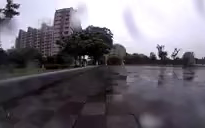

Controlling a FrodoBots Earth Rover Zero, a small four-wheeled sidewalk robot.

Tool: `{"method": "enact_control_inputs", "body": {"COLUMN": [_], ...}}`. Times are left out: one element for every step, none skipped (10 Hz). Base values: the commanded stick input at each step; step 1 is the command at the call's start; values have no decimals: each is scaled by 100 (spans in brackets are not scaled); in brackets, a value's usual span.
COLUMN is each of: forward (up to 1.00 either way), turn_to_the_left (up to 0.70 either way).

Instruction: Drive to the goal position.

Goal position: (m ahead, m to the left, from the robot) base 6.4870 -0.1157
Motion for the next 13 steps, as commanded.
{"method": "enact_control_inputs", "body": {"forward": [100,100,100,100,100,100,100,100,100,100,100,100,100], "turn_to_the_left": [-10,0,0,0,0,0,0,0,0,0,0,0,0]}}
